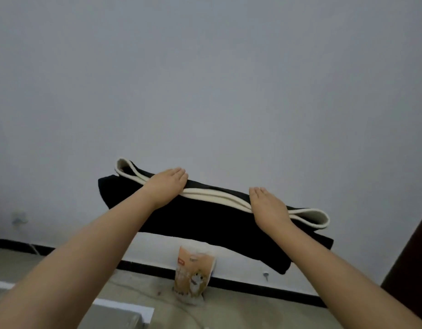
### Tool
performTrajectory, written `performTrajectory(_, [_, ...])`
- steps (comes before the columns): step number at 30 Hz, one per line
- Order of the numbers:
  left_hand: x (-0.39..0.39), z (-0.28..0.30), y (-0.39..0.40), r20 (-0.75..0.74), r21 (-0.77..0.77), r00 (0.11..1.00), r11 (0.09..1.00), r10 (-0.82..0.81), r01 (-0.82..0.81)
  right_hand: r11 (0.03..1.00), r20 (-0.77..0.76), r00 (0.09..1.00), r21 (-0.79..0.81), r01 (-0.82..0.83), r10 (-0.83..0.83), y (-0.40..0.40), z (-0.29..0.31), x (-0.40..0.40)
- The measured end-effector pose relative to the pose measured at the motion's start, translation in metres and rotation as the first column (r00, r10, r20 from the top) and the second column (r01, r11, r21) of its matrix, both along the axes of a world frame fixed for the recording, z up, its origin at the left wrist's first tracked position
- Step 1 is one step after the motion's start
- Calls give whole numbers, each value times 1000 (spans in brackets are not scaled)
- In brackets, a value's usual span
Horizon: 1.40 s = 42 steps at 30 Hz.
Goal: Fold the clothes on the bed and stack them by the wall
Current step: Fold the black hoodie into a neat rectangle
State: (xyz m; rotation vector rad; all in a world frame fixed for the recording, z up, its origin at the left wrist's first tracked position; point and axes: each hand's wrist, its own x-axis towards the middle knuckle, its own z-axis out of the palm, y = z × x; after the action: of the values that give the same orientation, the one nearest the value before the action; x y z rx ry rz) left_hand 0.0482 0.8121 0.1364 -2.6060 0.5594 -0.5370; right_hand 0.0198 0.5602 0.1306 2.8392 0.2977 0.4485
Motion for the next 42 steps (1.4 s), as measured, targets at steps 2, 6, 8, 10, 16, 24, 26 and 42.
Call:
performTrajectory(2, [50,-6,0,-2,-11,1000,1000,1,-1,1000,-11,1000,-23,-18,18,-2,-2,53])
performTrajectory(6, [143,-4,13,-26,-55,998,997,61,-62,996,-31,996,14,-86,86,9,-8,169])
performTrajectory(8, [187,-3,30,-51,-60,990,989,132,-135,988,-45,987,21,-153,154,24,-12,232])
performTrajectory(10, [226,-3,52,-78,-56,975,976,208,-212,975,-46,974,39,-219,221,49,-16,290])
performTrajectory(16, [303,-20,151,-97,24,873,878,478,-478,886,-46,885,36,-462,463,169,-31,429])
performTrajectory(24, [392,-51,339,-128,75,702,713,700,-697,726,-111,724,-25,-687,681,383,-58,571])
performTrajectory(26, [400,-54,380,-145,75,651,664,745,-744,671,-129,670,-36,-740,731,436,-56,595])
performTrajectory(42, [322,-70,655,-210,53,83,96,974,-994,122,-183,133,-71,-990,974,841,-61,600])
